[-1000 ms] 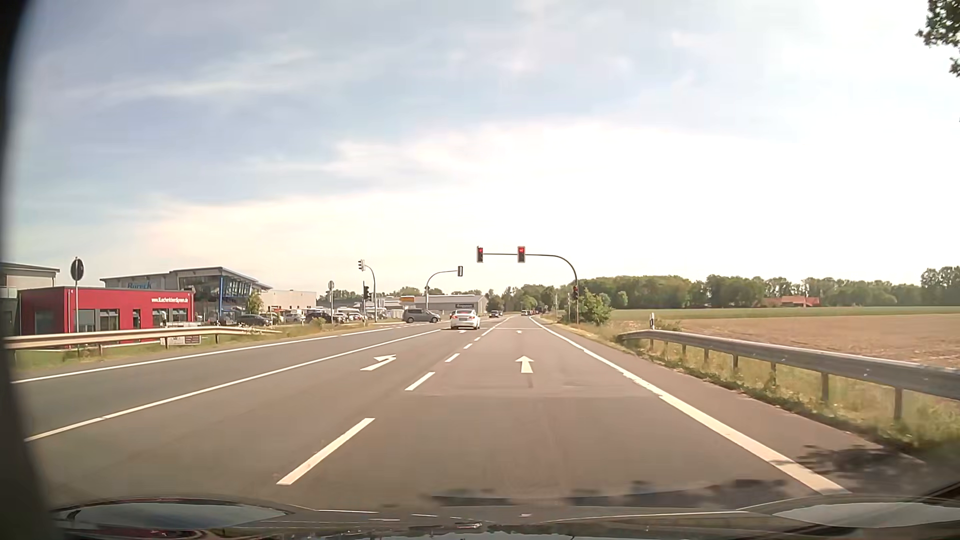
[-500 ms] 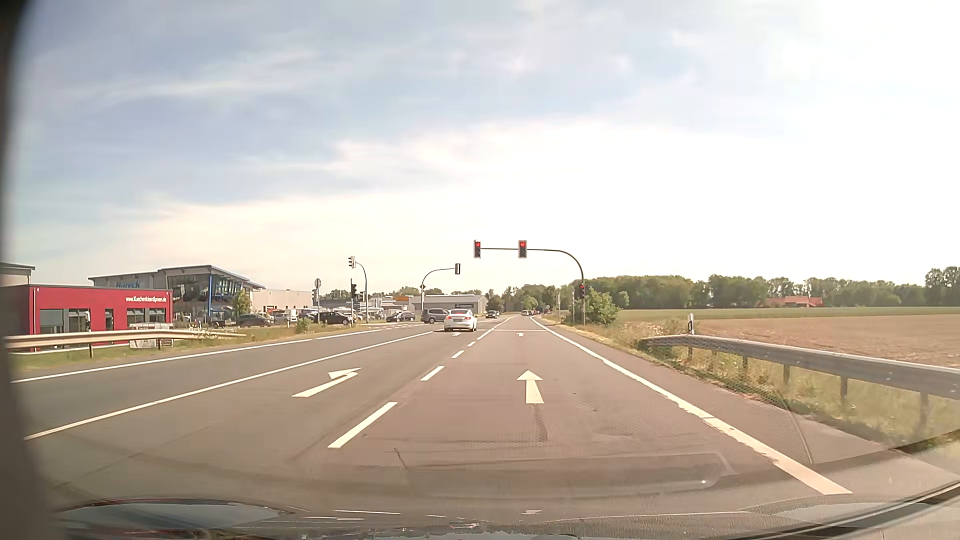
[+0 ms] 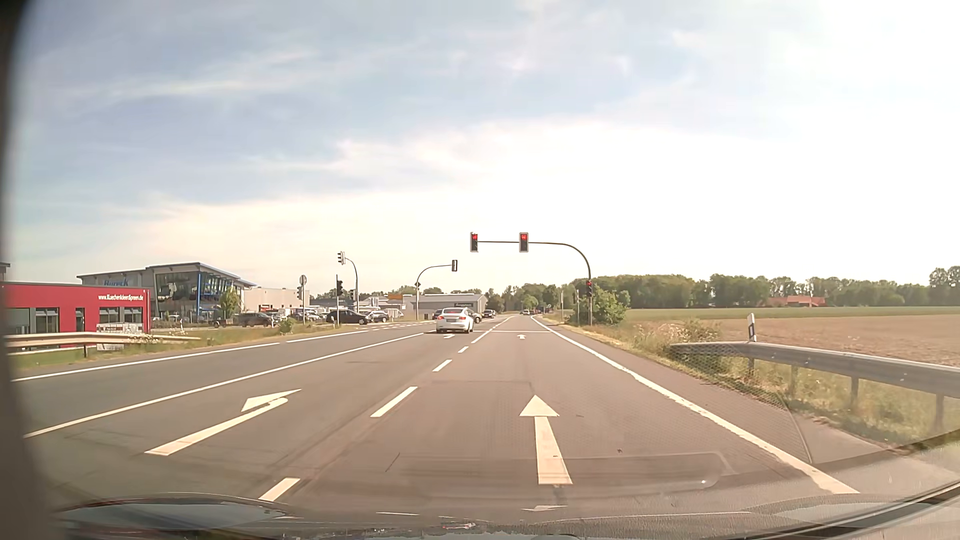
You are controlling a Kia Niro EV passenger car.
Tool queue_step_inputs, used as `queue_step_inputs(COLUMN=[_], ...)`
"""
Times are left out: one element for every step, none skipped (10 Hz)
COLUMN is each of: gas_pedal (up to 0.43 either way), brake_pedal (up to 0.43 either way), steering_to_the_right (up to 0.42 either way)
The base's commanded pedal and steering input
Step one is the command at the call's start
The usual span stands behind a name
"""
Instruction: Follow the waypoints while adhering to traffic rules and regulations
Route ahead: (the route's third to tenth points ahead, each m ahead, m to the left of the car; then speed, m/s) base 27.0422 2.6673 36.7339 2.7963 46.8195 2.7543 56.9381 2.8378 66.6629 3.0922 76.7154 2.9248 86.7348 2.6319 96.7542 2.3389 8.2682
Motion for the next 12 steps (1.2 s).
queue_step_inputs(gas_pedal=[0.0, 0.0, 0.0, 0.0, 0.0, 0.0, 0.0, 0.0, 0.0, 0.0, 0.0, 0.0], brake_pedal=[0.0, 0.0, 0.0, 0.0, 0.0, 0.0, 0.0, 0.0, 0.0, 0.0, 0.0, 0.0], steering_to_the_right=[-0.001, -0.001, 0.0, 0.0, 0.0, 0.0, 0.0, 0.003, 0.004, 0.005, 0.005, 0.005])
